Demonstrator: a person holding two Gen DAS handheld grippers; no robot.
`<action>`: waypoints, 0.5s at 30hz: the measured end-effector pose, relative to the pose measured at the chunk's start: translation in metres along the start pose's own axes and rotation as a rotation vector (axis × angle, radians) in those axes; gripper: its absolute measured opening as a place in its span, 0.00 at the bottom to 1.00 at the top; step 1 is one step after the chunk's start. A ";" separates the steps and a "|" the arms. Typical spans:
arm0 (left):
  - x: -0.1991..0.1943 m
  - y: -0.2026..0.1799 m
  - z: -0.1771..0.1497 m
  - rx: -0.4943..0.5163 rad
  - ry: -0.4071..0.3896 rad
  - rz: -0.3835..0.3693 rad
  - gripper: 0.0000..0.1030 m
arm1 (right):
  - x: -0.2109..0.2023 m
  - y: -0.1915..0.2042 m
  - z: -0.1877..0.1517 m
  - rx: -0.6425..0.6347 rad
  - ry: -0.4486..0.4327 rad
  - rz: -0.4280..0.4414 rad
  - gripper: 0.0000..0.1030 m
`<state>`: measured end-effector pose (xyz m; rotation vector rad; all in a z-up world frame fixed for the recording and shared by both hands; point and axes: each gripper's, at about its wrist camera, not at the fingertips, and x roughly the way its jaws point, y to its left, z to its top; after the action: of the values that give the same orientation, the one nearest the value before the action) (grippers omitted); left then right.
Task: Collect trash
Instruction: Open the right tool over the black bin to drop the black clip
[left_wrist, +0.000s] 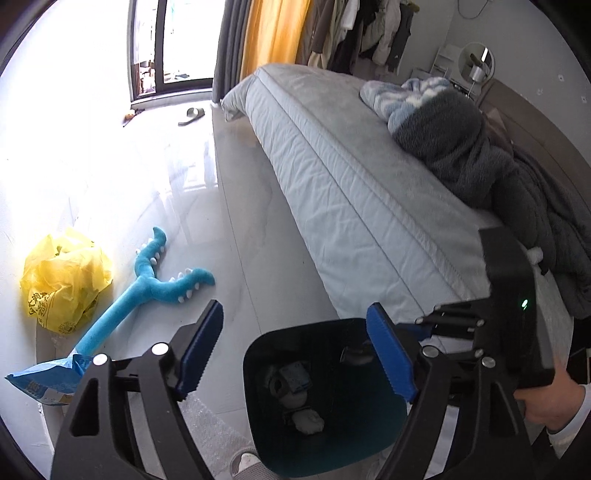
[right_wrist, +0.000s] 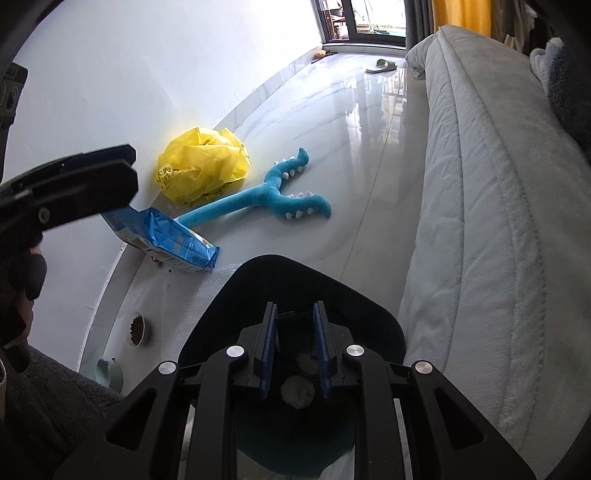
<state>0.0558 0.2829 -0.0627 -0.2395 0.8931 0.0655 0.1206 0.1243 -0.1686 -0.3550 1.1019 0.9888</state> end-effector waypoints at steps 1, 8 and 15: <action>-0.001 0.001 0.001 -0.005 -0.007 0.000 0.80 | 0.002 0.002 -0.001 -0.003 0.006 0.001 0.20; -0.011 0.001 0.009 -0.023 -0.046 -0.004 0.82 | 0.011 0.011 -0.004 -0.027 0.050 0.003 0.20; -0.031 -0.003 0.017 -0.038 -0.157 0.010 0.84 | 0.012 0.012 -0.005 -0.030 0.071 0.008 0.35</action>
<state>0.0500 0.2850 -0.0272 -0.2618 0.7370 0.1096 0.1087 0.1333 -0.1788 -0.4129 1.1549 1.0070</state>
